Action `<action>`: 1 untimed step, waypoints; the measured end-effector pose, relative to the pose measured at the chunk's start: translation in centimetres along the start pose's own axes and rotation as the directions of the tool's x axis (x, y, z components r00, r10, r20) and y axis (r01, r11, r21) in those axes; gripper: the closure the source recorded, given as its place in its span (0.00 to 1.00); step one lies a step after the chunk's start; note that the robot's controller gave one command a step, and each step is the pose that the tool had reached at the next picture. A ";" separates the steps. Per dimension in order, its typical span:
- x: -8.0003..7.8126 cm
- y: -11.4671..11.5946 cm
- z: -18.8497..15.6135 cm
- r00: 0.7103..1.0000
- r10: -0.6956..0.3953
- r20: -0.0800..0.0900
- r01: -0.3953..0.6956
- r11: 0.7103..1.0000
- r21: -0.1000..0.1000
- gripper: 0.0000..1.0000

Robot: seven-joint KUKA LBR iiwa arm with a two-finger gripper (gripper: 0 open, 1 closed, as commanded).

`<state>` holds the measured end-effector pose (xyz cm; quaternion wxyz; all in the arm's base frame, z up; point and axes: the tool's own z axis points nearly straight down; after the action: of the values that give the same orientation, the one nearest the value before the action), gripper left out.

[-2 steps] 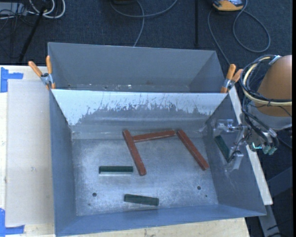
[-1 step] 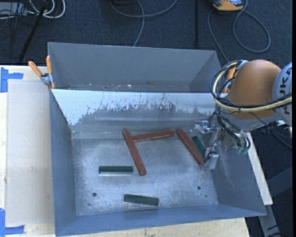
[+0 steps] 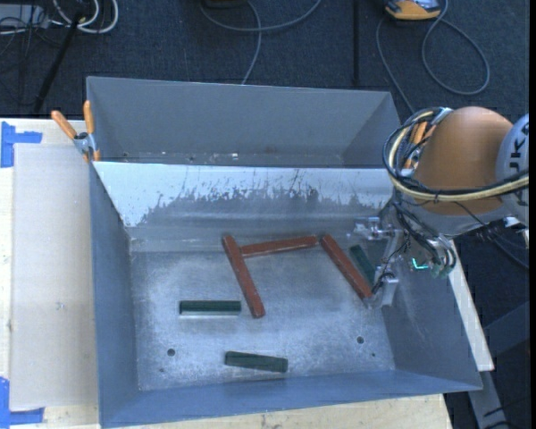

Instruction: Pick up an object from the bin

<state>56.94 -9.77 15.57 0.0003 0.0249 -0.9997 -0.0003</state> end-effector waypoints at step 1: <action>-2.9 -0.7 8.9 0.996 0.084 0.004 -0.084 0.996 -0.001 0.00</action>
Offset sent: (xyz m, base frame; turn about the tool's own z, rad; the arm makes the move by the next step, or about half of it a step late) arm 0.0280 -0.0056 -0.0857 0.0831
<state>59.84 -10.30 6.64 -0.0014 -0.0171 -0.9999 -0.0007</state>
